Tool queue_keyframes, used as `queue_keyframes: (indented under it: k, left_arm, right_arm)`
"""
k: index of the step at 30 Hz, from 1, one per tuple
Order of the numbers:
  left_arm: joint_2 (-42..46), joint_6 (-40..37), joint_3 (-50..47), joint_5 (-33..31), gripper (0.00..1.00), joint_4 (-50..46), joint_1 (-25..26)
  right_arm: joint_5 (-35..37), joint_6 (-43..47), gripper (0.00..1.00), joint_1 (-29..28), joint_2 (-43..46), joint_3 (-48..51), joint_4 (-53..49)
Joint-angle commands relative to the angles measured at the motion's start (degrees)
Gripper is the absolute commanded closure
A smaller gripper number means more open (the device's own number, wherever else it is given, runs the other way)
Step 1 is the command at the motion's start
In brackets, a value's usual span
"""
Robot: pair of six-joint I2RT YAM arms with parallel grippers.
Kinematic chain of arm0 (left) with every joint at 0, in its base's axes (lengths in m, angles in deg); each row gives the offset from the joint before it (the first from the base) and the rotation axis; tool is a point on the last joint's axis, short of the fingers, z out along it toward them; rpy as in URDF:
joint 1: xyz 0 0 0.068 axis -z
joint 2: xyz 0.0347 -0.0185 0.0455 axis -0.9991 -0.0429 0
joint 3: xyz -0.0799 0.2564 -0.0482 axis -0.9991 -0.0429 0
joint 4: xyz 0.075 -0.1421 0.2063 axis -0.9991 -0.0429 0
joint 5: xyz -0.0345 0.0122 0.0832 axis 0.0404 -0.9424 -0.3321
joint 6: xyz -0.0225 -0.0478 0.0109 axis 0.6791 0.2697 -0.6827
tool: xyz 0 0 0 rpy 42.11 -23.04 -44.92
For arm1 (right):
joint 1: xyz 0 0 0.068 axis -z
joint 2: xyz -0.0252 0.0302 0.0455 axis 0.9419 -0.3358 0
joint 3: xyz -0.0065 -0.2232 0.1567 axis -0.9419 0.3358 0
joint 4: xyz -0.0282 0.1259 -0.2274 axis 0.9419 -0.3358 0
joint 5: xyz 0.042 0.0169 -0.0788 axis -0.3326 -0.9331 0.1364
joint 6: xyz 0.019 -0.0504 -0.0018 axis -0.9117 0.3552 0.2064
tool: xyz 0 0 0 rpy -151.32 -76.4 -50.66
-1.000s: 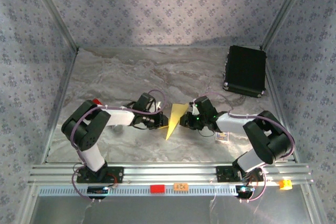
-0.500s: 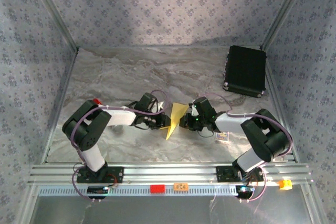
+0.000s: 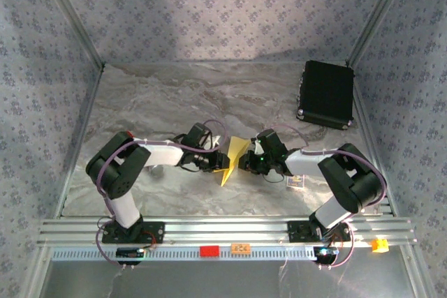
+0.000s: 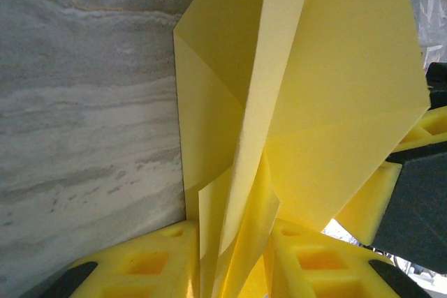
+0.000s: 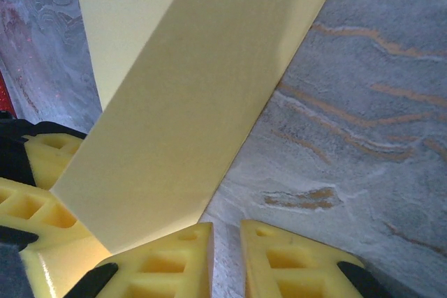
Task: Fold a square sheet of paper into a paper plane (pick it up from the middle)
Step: Turn over a paper plane at the center of the table.
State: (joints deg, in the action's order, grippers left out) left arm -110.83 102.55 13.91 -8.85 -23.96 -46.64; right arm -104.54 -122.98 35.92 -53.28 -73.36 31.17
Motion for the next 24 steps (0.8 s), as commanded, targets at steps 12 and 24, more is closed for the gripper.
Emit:
queue_keyframes:
  k: [12,24]
  left_arm:
    - [-1.82,-0.78,1.6,3.97,0.79,1.21,0.81]
    - [-2.04,-1.1,1.89,3.72,0.9,0.88,1.34]
  right_arm:
    - [-3.64,-2.81,0.82,-0.52,-3.43,1.67,7.69]
    - [-3.15,-3.38,0.82,0.05,-2.43,2.54,8.19]
